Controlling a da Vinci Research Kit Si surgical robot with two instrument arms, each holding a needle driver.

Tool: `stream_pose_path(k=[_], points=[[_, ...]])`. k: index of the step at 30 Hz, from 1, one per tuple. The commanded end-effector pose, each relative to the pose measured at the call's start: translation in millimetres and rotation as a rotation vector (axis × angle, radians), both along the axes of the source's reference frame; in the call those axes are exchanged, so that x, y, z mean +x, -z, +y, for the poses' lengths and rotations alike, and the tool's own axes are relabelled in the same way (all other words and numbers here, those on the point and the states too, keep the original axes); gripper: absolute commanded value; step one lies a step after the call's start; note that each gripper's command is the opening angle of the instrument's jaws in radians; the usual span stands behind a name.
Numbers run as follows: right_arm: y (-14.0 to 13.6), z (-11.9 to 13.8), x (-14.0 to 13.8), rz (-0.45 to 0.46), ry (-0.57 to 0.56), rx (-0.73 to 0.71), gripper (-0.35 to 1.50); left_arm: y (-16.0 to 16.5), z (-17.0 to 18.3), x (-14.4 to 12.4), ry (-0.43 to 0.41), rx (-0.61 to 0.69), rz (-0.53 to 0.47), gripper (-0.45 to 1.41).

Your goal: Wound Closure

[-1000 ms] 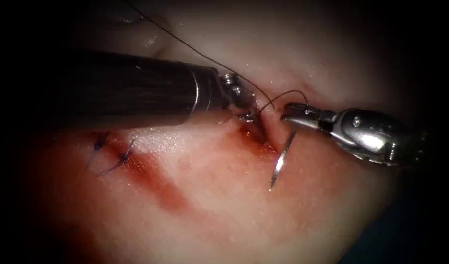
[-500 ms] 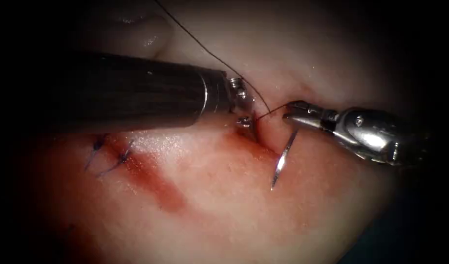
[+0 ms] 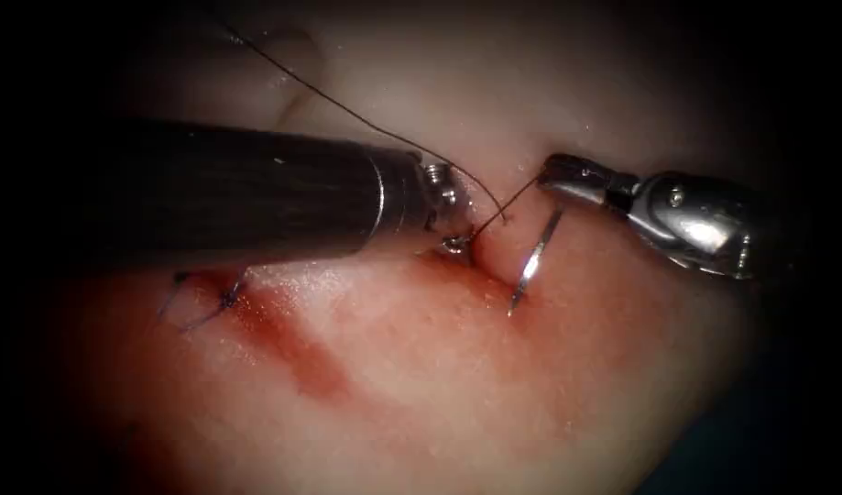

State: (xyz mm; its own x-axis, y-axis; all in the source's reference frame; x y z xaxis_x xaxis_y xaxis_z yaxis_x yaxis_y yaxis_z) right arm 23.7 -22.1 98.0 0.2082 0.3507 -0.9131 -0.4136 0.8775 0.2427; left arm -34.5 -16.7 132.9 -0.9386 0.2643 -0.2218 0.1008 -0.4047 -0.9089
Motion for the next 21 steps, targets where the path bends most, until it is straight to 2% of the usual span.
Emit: stream_pose_path(k=[1,6,11,21], points=[[-0.9,0.6,0.6,-0.014,-0.001,-0.02,-0.35,-0.4,0.0,-0.5,-0.001,0.004,-0.01,-0.01],[-2.2,1.3,0.6,-0.027,-0.012,-0.038,-0.35,-0.1,0.3,-0.6,0.01,-0.006,-0.026,-0.03],[-3.5,0.7,1.4,-0.033,-0.022,-0.053,-0.35,0.4,0.6,-0.5,0.019,-0.017,-0.034,-0.05],[-4.1,0.3,2.6,-0.045,-0.026,-0.089,-0.35,2.5,0.5,-0.2,0.034,-0.028,-0.054,-0.06]])
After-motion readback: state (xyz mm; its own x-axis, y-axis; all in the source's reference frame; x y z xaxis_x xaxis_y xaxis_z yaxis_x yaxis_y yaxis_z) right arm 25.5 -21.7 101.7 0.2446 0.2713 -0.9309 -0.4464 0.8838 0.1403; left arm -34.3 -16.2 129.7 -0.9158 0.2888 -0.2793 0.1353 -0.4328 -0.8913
